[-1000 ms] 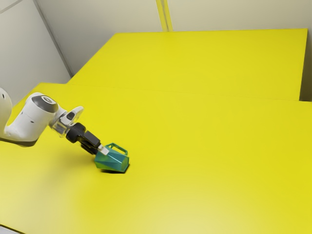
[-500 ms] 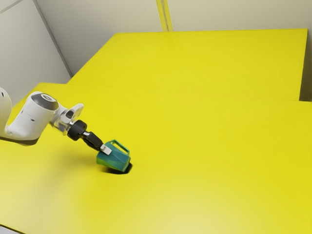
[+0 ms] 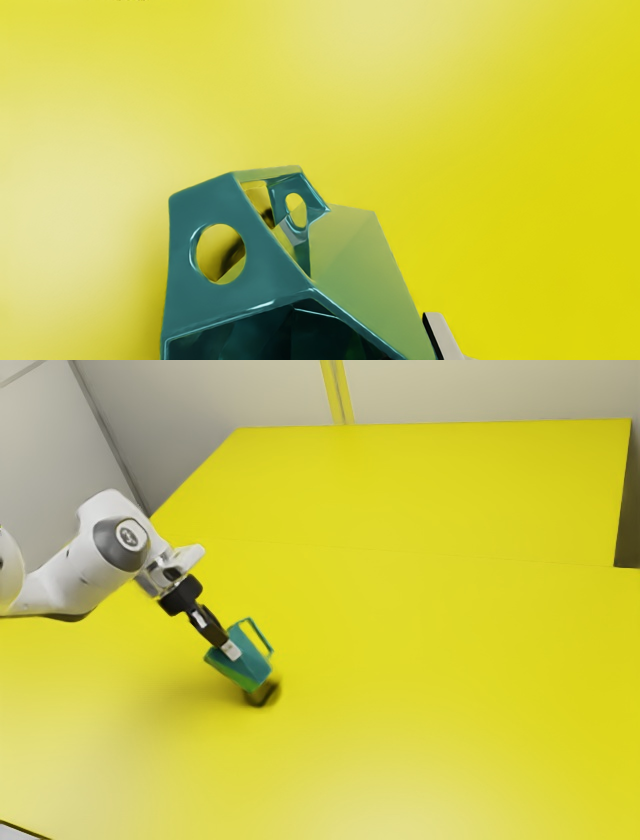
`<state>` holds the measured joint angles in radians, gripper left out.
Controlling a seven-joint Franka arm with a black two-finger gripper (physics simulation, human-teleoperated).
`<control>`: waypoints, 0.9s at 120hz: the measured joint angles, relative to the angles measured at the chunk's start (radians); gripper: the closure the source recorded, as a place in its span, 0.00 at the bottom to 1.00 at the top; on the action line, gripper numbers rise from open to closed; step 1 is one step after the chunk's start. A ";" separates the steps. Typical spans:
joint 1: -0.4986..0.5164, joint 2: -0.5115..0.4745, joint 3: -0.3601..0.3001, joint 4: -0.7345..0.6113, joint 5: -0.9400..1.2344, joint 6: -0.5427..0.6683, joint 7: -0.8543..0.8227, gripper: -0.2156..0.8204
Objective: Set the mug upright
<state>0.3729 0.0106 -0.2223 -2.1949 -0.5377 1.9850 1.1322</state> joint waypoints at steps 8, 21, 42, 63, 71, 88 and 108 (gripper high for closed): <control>-0.014 -0.023 -0.036 -0.019 0.105 0.087 -0.037 0.97; -0.038 -0.037 -0.088 -0.047 0.251 0.194 -0.124 0.97; -0.056 -0.041 -0.144 -0.072 0.427 0.290 -0.293 0.97; -0.018 -0.074 -0.167 -0.129 0.501 0.361 -0.449 0.97; 0.003 -0.074 -0.174 -0.137 0.512 0.380 -0.498 0.97; 0.001 -0.064 -0.180 -0.141 0.530 0.410 -0.588 0.97; -0.005 -0.059 -0.182 -0.144 0.536 0.430 -0.670 0.97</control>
<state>0.3682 -0.0480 -0.4044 -2.3386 -0.0016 2.4149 0.4618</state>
